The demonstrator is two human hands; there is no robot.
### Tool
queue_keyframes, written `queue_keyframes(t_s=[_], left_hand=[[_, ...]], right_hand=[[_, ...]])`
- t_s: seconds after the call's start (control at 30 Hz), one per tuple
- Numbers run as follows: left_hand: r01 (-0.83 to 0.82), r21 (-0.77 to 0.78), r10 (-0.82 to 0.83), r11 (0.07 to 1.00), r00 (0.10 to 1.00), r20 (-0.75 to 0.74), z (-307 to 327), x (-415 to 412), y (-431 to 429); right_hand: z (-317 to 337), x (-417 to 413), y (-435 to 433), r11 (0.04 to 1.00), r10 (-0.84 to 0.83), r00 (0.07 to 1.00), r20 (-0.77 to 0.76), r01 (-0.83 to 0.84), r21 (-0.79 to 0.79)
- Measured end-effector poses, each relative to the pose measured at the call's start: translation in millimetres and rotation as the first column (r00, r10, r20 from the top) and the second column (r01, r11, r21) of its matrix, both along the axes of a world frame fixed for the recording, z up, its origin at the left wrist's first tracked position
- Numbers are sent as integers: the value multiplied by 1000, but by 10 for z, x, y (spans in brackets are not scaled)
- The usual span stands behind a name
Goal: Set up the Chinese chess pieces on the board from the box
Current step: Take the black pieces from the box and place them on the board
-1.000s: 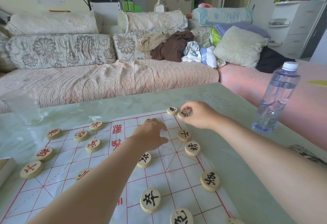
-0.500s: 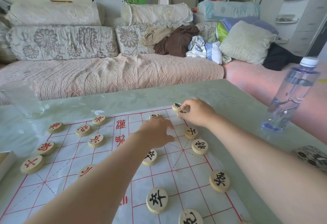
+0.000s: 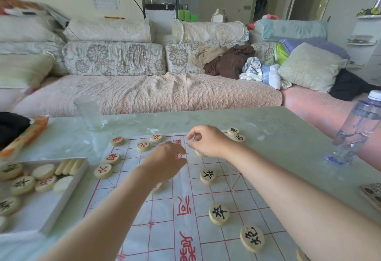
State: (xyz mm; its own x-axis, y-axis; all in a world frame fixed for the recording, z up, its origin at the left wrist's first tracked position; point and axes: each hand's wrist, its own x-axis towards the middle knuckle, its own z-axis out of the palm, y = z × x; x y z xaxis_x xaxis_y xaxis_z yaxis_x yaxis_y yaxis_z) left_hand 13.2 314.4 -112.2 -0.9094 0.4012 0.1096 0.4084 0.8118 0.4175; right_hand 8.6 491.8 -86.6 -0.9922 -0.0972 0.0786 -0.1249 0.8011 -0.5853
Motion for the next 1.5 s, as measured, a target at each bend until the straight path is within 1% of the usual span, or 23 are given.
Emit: queue_keyframes(t_s=[0.1, 0.27, 0.37, 0.47, 0.57, 0.67, 0.8, 0.87, 0.93, 1.03, 1.1, 1.13, 1.17, 1.2, 1.27, 1.33, 1.4, 1.47, 1.5], left_hand=[[-85, 32, 85, 996, 996, 19, 80, 132, -533], [-252, 75, 249, 965, 967, 49, 143, 341, -1506], [-347, 106, 346, 932, 938, 34, 115, 495, -2062], [-404, 136, 408, 905, 913, -2, 48, 621, -2562], [-496, 197, 513, 846, 857, -44, -127, 765, -2987], [-547, 188, 568, 816, 818, -85, -274, 890, -3275], [-569, 187, 595, 801, 793, -134, -271, 923, -3565], [-598, 142, 613, 789, 781, -120, -285, 926, -3716], [-595, 115, 605, 795, 792, -82, -310, 917, -3844], [-582, 186, 594, 791, 804, -10, -298, 893, -3931], [-590, 235, 601, 773, 799, 28, -284, 871, -3968], [-592, 247, 604, 767, 796, 36, -286, 860, -3988], [-595, 254, 606, 762, 794, 42, -283, 853, -4007], [-598, 266, 609, 756, 792, 47, -276, 843, -4027], [-604, 308, 615, 736, 785, 70, -227, 827, -4048], [-619, 364, 631, 696, 769, 103, -163, 815, -4040], [-635, 471, 634, 612, 750, 188, -113, 798, -4030], [-641, 594, 607, 487, 737, 297, -103, 780, -4042], [-646, 622, 599, 443, 729, 331, -103, 778, -4060]], right_hand=[[-21, 93, -502, 996, 84, 996, 30, -85, 18], [16, 222, -1363, 980, 200, 979, 26, -200, 12], [49, 287, -1879, 962, 272, 962, 12, -272, 22], [81, 317, -2356, 942, 330, 944, 18, -331, 50], [74, 314, -2797, 919, 386, 922, 19, -387, 72], [31, 306, -3193, 893, 437, 898, 43, -439, 102], [-107, 289, -3685, 827, 523, 851, 49, -521, 210], [-182, 254, -3903, 790, 568, 822, 44, -559, 253], [-234, 196, -4075, 746, 594, 802, 55, -576, 335], [-302, 99, -4242, 649, 626, 776, 78, -574, 499], [-330, 41, -4309, 595, 638, 764, 100, -571, 565], [-345, 21, -4328, 583, 644, 759, 102, -572, 577], [-345, 14, -4339, 589, 644, 759, 94, -570, 573], [-334, 4, -4339, 615, 644, 762, 70, -569, 546], [-267, 7, -4339, 708, 625, 781, 3, -568, 420], [-186, 20, -4343, 758, 615, 787, -53, -571, 314], [-118, 44, -4370, 766, 623, 779, -74, -588, 259], [-80, 86, -4401, 771, 632, 770, -88, -613, 175], [-68, 114, -4416, 776, 629, 771, -98, -616, 136]])
